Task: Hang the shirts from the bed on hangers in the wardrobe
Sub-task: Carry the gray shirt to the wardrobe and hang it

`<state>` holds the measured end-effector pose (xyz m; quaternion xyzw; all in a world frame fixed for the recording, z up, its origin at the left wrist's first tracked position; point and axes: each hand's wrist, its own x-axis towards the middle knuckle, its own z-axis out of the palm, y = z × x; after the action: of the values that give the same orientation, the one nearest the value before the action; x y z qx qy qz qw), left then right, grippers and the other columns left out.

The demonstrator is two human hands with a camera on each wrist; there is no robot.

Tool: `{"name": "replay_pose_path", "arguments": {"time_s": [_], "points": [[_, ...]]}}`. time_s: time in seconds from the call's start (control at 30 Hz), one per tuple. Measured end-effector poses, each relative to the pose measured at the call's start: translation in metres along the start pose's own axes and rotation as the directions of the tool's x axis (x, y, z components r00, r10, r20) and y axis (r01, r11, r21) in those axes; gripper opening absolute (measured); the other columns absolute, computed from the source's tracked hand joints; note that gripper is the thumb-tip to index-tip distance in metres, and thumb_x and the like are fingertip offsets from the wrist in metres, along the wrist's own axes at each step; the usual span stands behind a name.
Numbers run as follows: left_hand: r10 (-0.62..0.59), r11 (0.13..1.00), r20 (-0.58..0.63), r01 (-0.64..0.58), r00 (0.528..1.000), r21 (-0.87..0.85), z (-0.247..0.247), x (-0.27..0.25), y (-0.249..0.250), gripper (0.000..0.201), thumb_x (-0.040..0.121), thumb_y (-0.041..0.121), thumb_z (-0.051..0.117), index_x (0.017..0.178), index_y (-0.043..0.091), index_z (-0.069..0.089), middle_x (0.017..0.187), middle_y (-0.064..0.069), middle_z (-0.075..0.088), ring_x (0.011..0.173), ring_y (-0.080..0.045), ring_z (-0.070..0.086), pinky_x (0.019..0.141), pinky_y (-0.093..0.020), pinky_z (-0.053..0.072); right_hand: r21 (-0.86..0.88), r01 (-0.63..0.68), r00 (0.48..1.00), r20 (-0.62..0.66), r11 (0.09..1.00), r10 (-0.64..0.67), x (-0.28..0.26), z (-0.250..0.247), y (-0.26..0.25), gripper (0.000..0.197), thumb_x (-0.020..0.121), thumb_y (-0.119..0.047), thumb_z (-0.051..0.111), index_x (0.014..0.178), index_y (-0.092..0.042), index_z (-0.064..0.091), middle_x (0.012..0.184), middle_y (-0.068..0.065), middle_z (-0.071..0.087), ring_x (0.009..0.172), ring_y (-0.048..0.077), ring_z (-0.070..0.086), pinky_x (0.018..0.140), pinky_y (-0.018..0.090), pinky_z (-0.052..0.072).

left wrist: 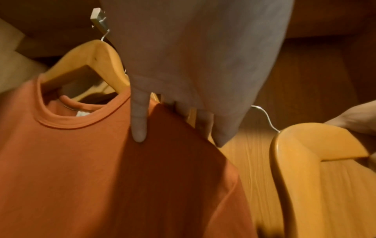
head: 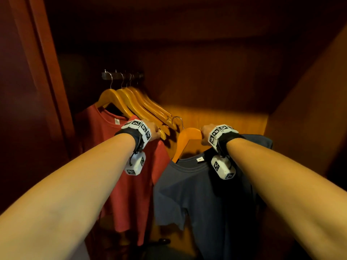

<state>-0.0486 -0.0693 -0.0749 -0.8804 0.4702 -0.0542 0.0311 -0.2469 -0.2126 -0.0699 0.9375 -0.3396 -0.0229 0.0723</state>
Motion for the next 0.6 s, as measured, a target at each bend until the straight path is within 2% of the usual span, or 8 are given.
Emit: {"name": "replay_pose_path", "arguments": {"time_s": [0.1, 0.17, 0.27, 0.33, 0.43, 0.47, 0.53, 0.6], "points": [[0.001, 1.000, 0.010, -0.001, 1.000, 0.007, -0.009, 0.008, -0.005, 0.048, 0.078, 0.061, 0.049, 0.069, 0.016, 0.066, 0.074, -0.007, 0.067, 0.071, -0.026, 0.064, 0.068, -0.034, 0.052, 0.002, 0.011, 1.000, 0.005, 1.000, -0.011, 0.006, -0.003, -0.007, 0.016, 0.091, -0.022, 0.065, 0.105, -0.015, 0.062, 0.098, 0.007, 0.068, 0.083, 0.023, 0.063, 0.065, 0.031, 0.047], [-0.017, 1.000, 0.046, 0.016, 0.999, 0.008, -0.012, 0.021, -0.013, 0.048, 0.064, 0.061, 0.053, 0.061, 0.015, 0.062, 0.066, -0.005, 0.066, 0.066, -0.026, 0.065, 0.069, -0.036, 0.056, -0.006, 0.022, 1.000, 0.006, 1.000, -0.022, 0.008, -0.008, -0.012, 0.019, 0.092, -0.019, 0.065, 0.110, -0.013, 0.062, 0.103, 0.008, 0.067, 0.084, 0.023, 0.061, 0.067, 0.030, 0.047], [-0.018, 1.000, 0.123, 0.018, 0.992, 0.008, -0.014, 0.037, -0.025, 0.052, 0.048, 0.068, 0.059, 0.062, 0.019, 0.067, 0.066, -0.005, 0.070, 0.069, -0.028, 0.070, 0.073, -0.043, 0.060, -0.031, 0.030, 0.999, -0.031, 0.999, -0.031, 0.010, -0.016, -0.020, 0.018, 0.092, -0.018, 0.065, 0.109, -0.013, 0.061, 0.102, 0.007, 0.066, 0.085, 0.023, 0.061, 0.066, 0.032, 0.046], [-0.003, 1.000, 0.155, 0.000, 0.988, 0.017, -0.022, 0.021, -0.022, 0.044, 0.058, 0.062, 0.071, 0.065, 0.019, 0.068, 0.071, -0.005, 0.070, 0.078, -0.029, 0.071, 0.077, -0.041, 0.059, -0.034, 0.036, 0.997, -0.070, 0.999, -0.038, 0.011, -0.022, -0.027, 0.016, 0.089, -0.019, 0.067, 0.104, -0.014, 0.062, 0.097, 0.005, 0.068, 0.081, 0.024, 0.064, 0.064, 0.032, 0.049], [0.044, 0.999, 0.153, -0.041, 0.987, -0.022, -0.024, 0.006, -0.021, 0.029, 0.075, 0.041, 0.078, 0.079, 0.013, 0.072, 0.079, -0.005, 0.069, 0.086, -0.028, 0.069, 0.081, -0.040, 0.056, -0.022, 0.044, 0.991, -0.127, 0.999, -0.046, 0.012, -0.031, -0.040, 0.014, 0.087, -0.021, 0.068, 0.099, -0.017, 0.062, 0.091, 0.005, 0.068, 0.079, 0.025, 0.066, 0.073, 0.037, 0.057], [0.045, 0.999, 0.165, -0.040, 0.985, -0.035, -0.024, 0.005, -0.023, 0.030, 0.075, 0.040, 0.078, 0.084, 0.012, 0.074, 0.081, -0.004, 0.070, 0.084, -0.026, 0.068, 0.082, -0.040, 0.056, -0.017, 0.052, 0.989, -0.141, 0.999, -0.054, 0.011, -0.034, -0.045, 0.014, 0.087, -0.022, 0.069, 0.100, -0.017, 0.062, 0.092, 0.004, 0.068, 0.080, 0.025, 0.067, 0.075, 0.039, 0.057], [0.069, 0.995, 0.174, -0.055, 0.982, -0.082, -0.024, 0.005, -0.028, 0.029, 0.071, 0.044, 0.080, 0.081, 0.017, 0.076, 0.080, -0.003, 0.072, 0.082, -0.025, 0.069, 0.084, -0.042, 0.056, -0.006, 0.067, 0.985, -0.157, 0.998, -0.067, 0.010, -0.040, -0.054, 0.018, 0.088, -0.026, 0.070, 0.102, -0.018, 0.063, 0.094, 0.004, 0.068, 0.084, 0.027, 0.067, 0.078, 0.040, 0.056], [0.084, 0.989, 0.163, -0.062, 0.983, -0.134, -0.027, 0.002, -0.032, 0.025, 0.072, 0.041, 0.080, 0.081, 0.019, 0.075, 0.085, -0.006, 0.073, 0.090, -0.028, 0.070, 0.080, -0.042, 0.058, 0.001, 0.077, 0.981, -0.181, 0.997, -0.076, 0.011, -0.046, -0.063, 0.023, 0.088, -0.030, 0.069, 0.106, -0.019, 0.062, 0.097, 0.005, 0.068, 0.087, 0.029, 0.067, 0.080, 0.041, 0.056]]}}
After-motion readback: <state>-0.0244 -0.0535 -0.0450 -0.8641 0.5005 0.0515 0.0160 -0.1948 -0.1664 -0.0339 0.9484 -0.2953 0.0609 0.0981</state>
